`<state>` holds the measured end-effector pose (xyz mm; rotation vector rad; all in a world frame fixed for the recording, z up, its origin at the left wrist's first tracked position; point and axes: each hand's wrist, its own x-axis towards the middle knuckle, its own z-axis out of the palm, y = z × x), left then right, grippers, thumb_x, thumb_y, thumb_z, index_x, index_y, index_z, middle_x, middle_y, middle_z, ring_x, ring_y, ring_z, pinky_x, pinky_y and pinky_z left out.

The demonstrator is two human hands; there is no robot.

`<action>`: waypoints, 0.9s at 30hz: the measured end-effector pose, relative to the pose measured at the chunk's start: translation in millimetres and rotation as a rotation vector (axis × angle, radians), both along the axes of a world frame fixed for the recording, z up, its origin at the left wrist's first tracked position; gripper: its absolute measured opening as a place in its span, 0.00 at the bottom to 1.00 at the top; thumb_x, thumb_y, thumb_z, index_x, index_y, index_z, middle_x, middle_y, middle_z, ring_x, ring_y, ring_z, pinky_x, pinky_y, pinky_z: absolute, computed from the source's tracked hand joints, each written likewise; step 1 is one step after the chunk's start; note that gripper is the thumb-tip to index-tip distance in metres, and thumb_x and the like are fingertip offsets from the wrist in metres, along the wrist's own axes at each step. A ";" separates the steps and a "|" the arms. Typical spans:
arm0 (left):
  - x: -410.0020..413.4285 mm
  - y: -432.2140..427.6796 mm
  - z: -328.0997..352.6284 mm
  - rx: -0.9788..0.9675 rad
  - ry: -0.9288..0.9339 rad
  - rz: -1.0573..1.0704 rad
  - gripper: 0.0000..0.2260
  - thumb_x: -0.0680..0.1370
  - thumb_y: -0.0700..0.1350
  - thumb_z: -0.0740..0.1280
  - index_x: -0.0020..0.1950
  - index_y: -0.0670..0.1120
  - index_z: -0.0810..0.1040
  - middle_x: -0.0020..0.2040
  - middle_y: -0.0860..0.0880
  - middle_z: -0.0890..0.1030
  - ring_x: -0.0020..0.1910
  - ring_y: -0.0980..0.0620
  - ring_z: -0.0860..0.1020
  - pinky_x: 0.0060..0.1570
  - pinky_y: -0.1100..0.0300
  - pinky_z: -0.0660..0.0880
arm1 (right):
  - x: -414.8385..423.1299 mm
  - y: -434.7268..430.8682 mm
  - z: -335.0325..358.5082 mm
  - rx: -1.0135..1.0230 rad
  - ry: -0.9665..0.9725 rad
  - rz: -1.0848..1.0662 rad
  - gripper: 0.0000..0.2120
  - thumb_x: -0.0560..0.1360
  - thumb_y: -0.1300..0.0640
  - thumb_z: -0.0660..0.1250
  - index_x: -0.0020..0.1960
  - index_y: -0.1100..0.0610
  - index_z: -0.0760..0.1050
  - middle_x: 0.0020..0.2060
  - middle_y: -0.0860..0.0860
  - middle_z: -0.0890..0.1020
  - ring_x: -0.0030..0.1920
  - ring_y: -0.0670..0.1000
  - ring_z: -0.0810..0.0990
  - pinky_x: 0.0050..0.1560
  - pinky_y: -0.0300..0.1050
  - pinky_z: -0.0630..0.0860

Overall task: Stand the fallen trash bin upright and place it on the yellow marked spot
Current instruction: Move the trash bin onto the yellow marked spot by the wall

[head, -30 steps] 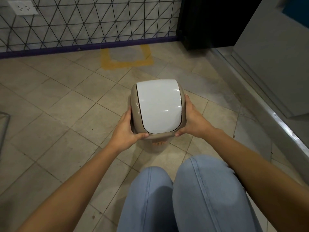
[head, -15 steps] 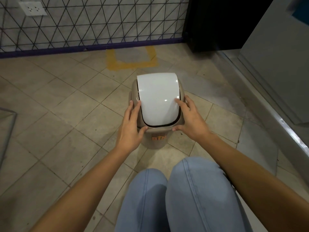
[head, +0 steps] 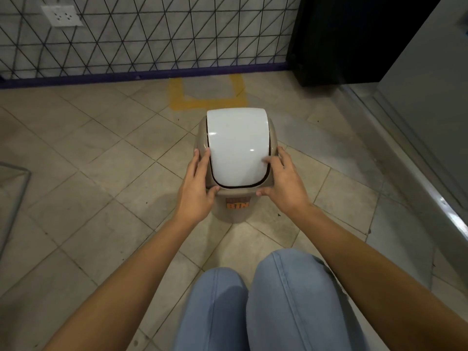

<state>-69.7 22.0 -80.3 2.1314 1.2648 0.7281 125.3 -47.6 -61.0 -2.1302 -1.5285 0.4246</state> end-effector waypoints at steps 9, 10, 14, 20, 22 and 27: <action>13.4 28.1 1.4 -0.041 0.024 0.048 0.40 0.73 0.38 0.69 0.76 0.55 0.49 0.78 0.47 0.52 0.73 0.45 0.62 0.64 0.44 0.70 | 13.7 30.6 -5.5 0.082 0.182 -0.052 0.51 0.59 0.61 0.80 0.74 0.53 0.54 0.73 0.53 0.61 0.72 0.54 0.64 0.67 0.49 0.66; 14.9 32.5 1.0 -0.049 0.017 0.053 0.41 0.73 0.38 0.69 0.76 0.56 0.49 0.78 0.46 0.53 0.73 0.45 0.62 0.64 0.44 0.70 | 15.8 34.0 -7.3 0.094 0.192 -0.060 0.51 0.59 0.61 0.80 0.74 0.51 0.54 0.72 0.52 0.62 0.71 0.54 0.65 0.66 0.48 0.66; 20.4 48.5 -1.1 -0.076 -0.033 0.072 0.42 0.72 0.38 0.70 0.76 0.59 0.49 0.77 0.47 0.57 0.69 0.42 0.68 0.64 0.44 0.70 | 24.7 49.6 -12.9 0.118 0.246 -0.075 0.51 0.59 0.58 0.81 0.74 0.50 0.55 0.71 0.51 0.64 0.70 0.52 0.66 0.62 0.41 0.64; 29.3 57.9 -12.0 -0.277 -0.170 0.173 0.43 0.69 0.45 0.74 0.76 0.49 0.51 0.74 0.47 0.64 0.71 0.48 0.65 0.68 0.47 0.67 | 36.2 67.3 -21.9 0.132 0.378 -0.194 0.52 0.58 0.54 0.81 0.74 0.56 0.56 0.71 0.54 0.65 0.71 0.53 0.64 0.67 0.44 0.63; 41.9 70.9 -10.4 -0.415 -0.263 0.228 0.42 0.70 0.45 0.74 0.76 0.47 0.52 0.75 0.48 0.62 0.72 0.50 0.64 0.70 0.51 0.65 | 53.7 86.8 -22.7 0.077 0.433 -0.158 0.50 0.59 0.54 0.81 0.73 0.57 0.58 0.69 0.55 0.67 0.69 0.54 0.66 0.64 0.40 0.63; 44.2 74.9 -9.2 -0.528 -0.321 0.277 0.40 0.72 0.43 0.72 0.77 0.47 0.51 0.75 0.50 0.62 0.71 0.51 0.65 0.70 0.52 0.64 | 60.4 95.3 -22.1 0.013 0.450 -0.096 0.44 0.61 0.51 0.79 0.72 0.57 0.63 0.65 0.56 0.68 0.66 0.54 0.69 0.59 0.37 0.63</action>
